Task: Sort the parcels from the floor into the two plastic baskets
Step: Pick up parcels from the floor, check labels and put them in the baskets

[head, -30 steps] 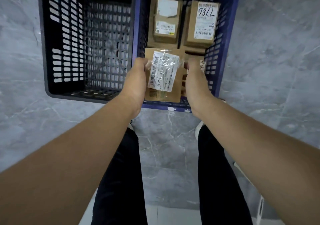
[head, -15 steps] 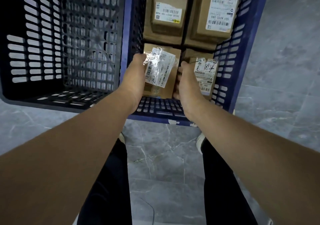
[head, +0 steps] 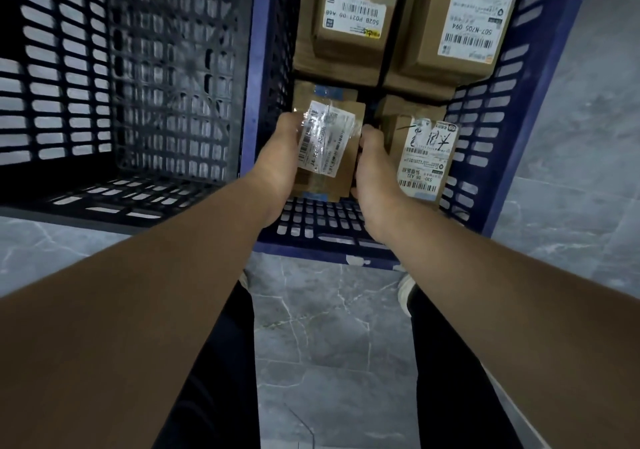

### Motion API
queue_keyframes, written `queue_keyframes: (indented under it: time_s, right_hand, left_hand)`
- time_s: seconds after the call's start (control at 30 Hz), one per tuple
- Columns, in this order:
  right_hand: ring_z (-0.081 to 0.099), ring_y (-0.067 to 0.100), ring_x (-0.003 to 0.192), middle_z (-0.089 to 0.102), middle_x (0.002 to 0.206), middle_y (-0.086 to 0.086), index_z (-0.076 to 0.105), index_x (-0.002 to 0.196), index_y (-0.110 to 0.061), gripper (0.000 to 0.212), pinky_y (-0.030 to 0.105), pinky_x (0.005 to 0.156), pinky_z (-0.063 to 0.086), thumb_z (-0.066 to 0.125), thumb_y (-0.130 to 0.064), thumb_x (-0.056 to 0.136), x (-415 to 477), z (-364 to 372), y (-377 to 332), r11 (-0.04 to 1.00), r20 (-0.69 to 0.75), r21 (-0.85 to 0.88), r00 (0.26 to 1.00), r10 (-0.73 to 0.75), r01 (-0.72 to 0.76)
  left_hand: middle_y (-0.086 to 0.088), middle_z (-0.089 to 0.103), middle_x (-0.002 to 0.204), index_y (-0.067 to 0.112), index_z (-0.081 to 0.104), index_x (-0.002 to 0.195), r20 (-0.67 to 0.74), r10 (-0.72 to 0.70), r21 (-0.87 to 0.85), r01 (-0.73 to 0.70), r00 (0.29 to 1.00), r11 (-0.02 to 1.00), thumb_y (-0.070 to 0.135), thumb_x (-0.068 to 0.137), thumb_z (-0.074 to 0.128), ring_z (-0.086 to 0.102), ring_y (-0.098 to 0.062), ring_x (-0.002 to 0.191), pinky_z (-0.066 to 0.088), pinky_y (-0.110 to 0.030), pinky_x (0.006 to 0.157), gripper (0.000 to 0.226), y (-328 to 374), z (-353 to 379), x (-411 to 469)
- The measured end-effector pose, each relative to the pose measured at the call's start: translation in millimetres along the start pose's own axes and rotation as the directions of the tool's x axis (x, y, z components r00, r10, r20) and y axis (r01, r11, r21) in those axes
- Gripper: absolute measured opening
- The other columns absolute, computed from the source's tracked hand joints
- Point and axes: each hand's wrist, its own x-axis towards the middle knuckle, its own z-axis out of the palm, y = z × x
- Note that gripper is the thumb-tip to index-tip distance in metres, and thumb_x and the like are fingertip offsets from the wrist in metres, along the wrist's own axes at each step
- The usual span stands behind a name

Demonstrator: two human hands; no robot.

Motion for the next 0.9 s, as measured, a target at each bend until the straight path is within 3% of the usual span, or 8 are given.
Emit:
queue_keyframes:
  time_s: [0.1,0.27,0.4,0.47,0.6,0.67,0.8,0.9]
  right_hand:
    - [0.064,0.011,0.112,0.073,0.119,-0.008,0.069,0.132,-0.032,0.056,0.039,0.102,0.044,0.028,-0.062,0.108,-4,-4,-5,1.000,0.006,0.006,1.000,0.014,-0.014]
    - [0.062,0.025,0.128,0.070,0.135,-0.004,0.069,0.132,-0.038,0.084,0.056,0.116,0.044,0.029,-0.082,0.072,-18,-3,-16,0.999,-0.031,0.043,0.999,-0.011,0.012]
    - [0.067,0.023,0.122,0.074,0.127,-0.007,0.074,0.120,-0.043,0.073,0.055,0.112,0.049,0.033,-0.079,0.072,-51,-7,-34,0.992,-0.042,0.115,0.998,-0.037,0.041]
    - [0.068,0.022,0.121,0.075,0.126,-0.007,0.074,0.118,-0.041,0.069,0.054,0.111,0.050,0.037,-0.079,0.073,-73,-11,-46,0.987,-0.039,0.150,0.998,-0.044,0.050]
    - [0.061,0.025,0.131,0.068,0.138,0.004,0.067,0.120,-0.029,0.047,0.049,0.117,0.044,0.041,-0.059,0.097,-122,-22,-80,0.976,-0.043,0.186,0.993,-0.108,0.114]
    - [0.054,0.023,0.140,0.060,0.150,0.002,0.062,0.142,-0.025,0.052,0.052,0.122,0.040,0.039,-0.054,0.105,-146,-27,-95,0.971,-0.041,0.190,0.989,-0.143,0.148]
    - [0.051,0.021,0.142,0.055,0.156,-0.005,0.054,0.156,-0.028,0.067,0.055,0.123,0.040,0.038,-0.060,0.100,-206,-29,-131,0.957,-0.031,0.169,0.972,-0.232,0.234]
    - [0.053,0.021,0.139,0.060,0.148,-0.005,0.060,0.150,-0.030,0.071,0.051,0.118,0.042,0.038,-0.065,0.092,-256,-31,-160,0.941,-0.024,0.164,0.955,-0.297,0.296]
  left_hand:
    - [0.007,0.079,0.095,0.032,0.076,0.101,0.032,0.008,0.027,-0.009,0.999,1.000,0.053,0.103,0.033,0.070,-0.014,0.098,0.050,-0.032,0.091,0.048,4,0,-5]
    - [0.004,0.077,0.102,0.030,0.075,0.104,0.055,0.034,0.053,-0.037,0.998,0.998,0.052,0.104,0.033,0.071,-0.010,0.090,0.056,-0.025,0.073,0.048,21,5,-28]
    - [0.014,0.075,0.071,0.027,0.070,0.093,0.082,0.098,0.084,-0.105,0.992,0.991,0.047,0.105,0.035,0.067,0.002,0.058,0.048,-0.010,0.044,0.043,36,6,-60]
    - [0.020,0.069,0.058,0.028,0.066,0.090,0.110,0.125,0.102,-0.137,0.986,0.985,0.047,0.107,0.034,0.061,0.009,0.047,0.041,-0.007,0.037,0.041,46,7,-85]
    - [0.028,0.053,0.040,0.037,0.049,0.081,0.098,0.193,0.136,-0.205,0.976,0.969,0.046,0.108,0.030,0.048,0.015,0.034,0.043,-0.009,0.046,0.034,72,3,-145]
    - [0.030,0.053,0.041,0.040,0.048,0.085,0.099,0.234,0.169,-0.248,0.967,0.954,0.048,0.108,0.029,0.048,0.016,0.035,0.043,-0.012,0.050,0.031,84,1,-173]
    - [0.029,0.059,0.050,0.035,0.054,0.092,0.088,0.280,0.151,-0.291,0.956,0.945,0.046,0.109,0.030,0.053,0.013,0.040,0.036,-0.005,0.035,0.031,112,-12,-234]
    - [0.031,0.060,0.051,0.036,0.054,0.089,0.081,0.335,0.084,-0.341,0.939,0.936,0.044,0.110,0.027,0.057,0.016,0.047,0.041,-0.004,0.047,0.035,135,-21,-277]
